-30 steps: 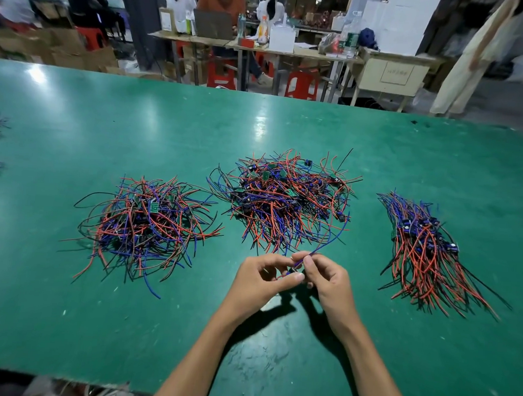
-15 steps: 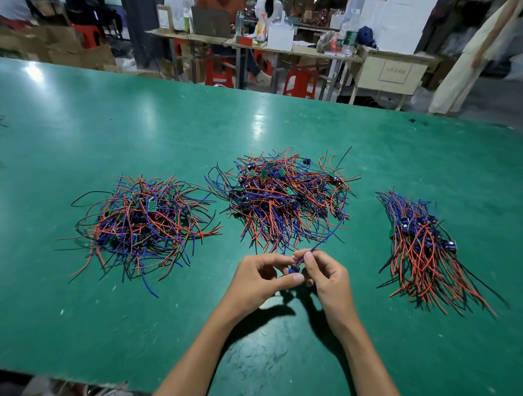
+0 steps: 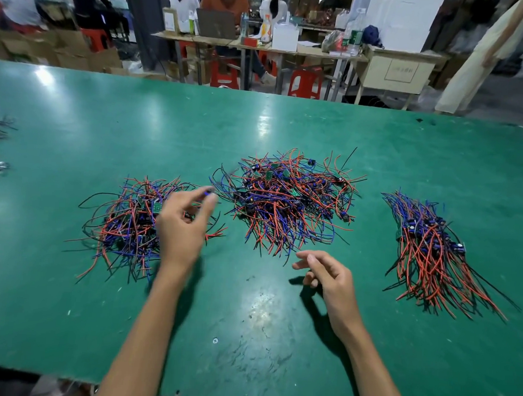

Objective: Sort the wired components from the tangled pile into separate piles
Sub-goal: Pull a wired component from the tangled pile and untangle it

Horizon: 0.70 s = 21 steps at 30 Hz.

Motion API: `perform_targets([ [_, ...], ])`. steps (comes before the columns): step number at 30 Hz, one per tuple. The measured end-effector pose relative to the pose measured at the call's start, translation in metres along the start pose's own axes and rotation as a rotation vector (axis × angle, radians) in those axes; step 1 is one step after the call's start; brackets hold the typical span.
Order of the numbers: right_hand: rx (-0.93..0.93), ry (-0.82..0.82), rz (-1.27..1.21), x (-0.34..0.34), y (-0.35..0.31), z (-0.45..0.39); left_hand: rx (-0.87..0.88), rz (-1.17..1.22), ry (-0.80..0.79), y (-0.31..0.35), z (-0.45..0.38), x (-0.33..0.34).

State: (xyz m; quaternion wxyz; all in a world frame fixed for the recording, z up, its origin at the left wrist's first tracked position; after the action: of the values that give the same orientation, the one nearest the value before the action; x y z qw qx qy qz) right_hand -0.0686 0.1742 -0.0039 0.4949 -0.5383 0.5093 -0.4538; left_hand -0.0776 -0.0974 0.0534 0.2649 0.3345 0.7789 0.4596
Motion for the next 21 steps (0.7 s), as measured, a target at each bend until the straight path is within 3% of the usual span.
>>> perform_targets([
  [2,-0.01,-0.005,0.013,0.001,-0.001,0.0,-0.007,-0.315,0.156,-0.012,-0.019,-0.025],
  [4,-0.008,-0.01,0.012,0.001,-0.001,0.0,-0.115,-0.684,0.126,-0.025,-0.029,-0.037],
  [6,-0.004,-0.009,0.013,0.001,0.0,-0.001,-0.155,-0.887,0.046,-0.029,-0.03,-0.033],
  [8,0.001,-0.004,0.021,0.0,-0.001,-0.001,-0.043,-0.888,-0.028,-0.024,-0.03,-0.016],
  [11,0.012,0.0,0.028,0.0,-0.001,-0.001,0.227,-0.783,-0.26,-0.013,-0.03,0.027],
  [15,0.019,0.015,0.032,0.001,-0.003,-0.002,0.264,-0.763,-0.496,-0.011,-0.032,0.082],
  [18,0.025,0.037,0.015,0.001,-0.002,-0.003,0.173,-0.694,-0.51,-0.015,-0.028,0.094],
  [21,0.025,0.032,-0.004,0.001,-0.002,-0.005,0.268,-0.615,-0.425,-0.008,-0.019,0.091],
])
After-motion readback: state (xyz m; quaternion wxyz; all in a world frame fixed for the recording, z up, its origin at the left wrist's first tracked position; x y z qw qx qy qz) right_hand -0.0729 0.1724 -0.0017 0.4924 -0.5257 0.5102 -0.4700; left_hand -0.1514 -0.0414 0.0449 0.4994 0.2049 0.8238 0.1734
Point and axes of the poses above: each hand's wrist, its own z-axis away from the middle knuckle, its own x-axis out of the palm, y = z × x, the point moved 2 cm from there along -z, towards the middle knuckle, and after that the axes turned 5 degrees about z, right-handed, at the moved point
